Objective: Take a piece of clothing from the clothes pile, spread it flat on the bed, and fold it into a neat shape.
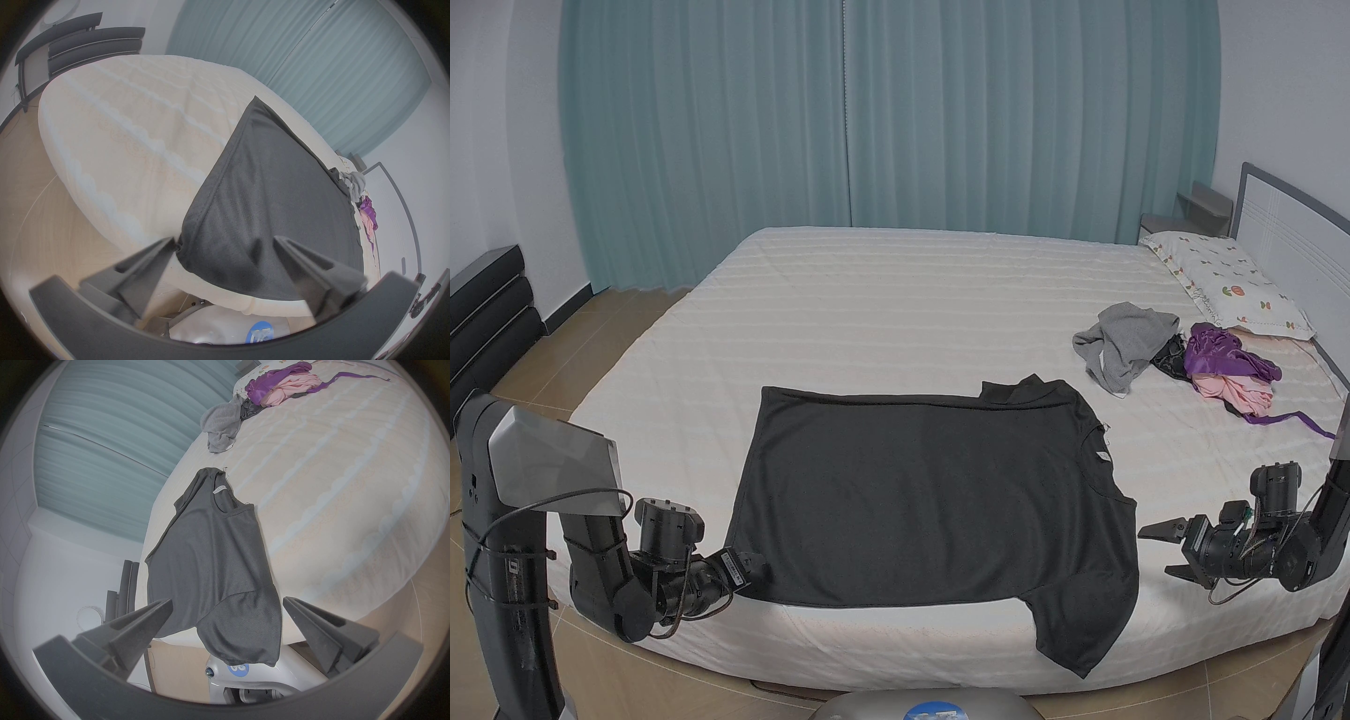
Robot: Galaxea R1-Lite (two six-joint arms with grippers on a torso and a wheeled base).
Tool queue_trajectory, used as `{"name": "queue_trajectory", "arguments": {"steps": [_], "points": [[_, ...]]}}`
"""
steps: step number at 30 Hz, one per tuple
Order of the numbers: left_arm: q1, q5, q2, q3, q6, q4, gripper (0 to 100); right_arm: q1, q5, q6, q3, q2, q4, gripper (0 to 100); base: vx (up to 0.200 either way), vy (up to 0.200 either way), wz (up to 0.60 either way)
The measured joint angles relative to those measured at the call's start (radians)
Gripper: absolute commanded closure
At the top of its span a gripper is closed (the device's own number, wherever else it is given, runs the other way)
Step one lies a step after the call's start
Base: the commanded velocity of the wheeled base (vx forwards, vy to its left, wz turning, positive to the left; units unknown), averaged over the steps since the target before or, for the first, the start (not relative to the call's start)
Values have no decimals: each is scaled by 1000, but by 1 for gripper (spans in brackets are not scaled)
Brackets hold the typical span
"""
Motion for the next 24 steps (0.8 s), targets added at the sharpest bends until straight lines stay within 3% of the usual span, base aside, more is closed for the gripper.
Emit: {"name": "queue_trajectory", "arguments": {"steps": [24], "points": [[36,-1,-26,71,-43,-11,100,17,-21,-9,-28,34,1,0,0,0,0]]}}
